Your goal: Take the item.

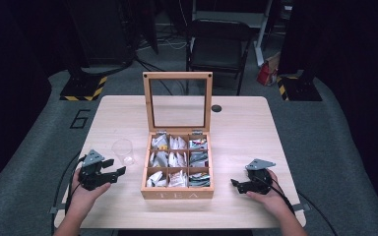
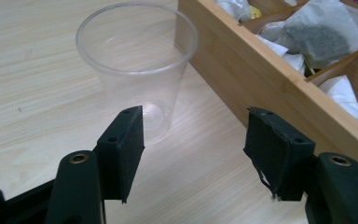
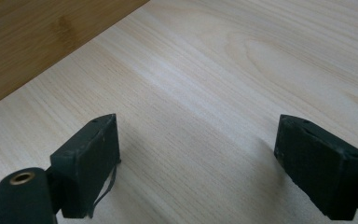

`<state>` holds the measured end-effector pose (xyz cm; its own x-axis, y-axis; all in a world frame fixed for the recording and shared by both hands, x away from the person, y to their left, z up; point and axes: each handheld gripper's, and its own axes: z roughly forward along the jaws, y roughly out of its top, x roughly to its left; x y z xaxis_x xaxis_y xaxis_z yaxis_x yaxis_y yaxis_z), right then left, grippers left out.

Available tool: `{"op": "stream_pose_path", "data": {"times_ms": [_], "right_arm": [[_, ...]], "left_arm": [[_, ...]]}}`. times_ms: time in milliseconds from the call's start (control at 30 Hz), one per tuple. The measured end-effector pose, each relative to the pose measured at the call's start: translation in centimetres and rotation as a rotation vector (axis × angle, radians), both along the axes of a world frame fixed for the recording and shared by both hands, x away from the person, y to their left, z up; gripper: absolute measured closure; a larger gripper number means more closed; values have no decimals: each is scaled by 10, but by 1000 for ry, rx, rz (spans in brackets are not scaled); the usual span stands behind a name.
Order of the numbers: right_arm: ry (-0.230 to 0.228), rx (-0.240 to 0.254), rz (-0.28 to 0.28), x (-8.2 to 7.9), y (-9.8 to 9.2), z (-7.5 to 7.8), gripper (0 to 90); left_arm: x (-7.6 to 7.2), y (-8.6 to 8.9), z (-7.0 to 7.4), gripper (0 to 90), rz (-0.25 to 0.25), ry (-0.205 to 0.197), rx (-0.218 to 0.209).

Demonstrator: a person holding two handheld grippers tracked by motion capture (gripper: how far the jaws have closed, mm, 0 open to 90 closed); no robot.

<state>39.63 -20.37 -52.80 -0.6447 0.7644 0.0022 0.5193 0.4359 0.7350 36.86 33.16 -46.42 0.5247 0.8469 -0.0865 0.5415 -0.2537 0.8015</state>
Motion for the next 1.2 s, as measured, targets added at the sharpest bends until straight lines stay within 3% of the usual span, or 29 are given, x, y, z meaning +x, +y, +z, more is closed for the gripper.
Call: {"op": "stream_pose_path", "data": {"times_ms": [800,1200], "right_arm": [[1,-1,0,0,0,0,134],[0,0,0,0,0,0,134]], "left_arm": [[13,-39,13,403,-98,-24,5],[25,-49,20,434,-130,-31,8]]}}
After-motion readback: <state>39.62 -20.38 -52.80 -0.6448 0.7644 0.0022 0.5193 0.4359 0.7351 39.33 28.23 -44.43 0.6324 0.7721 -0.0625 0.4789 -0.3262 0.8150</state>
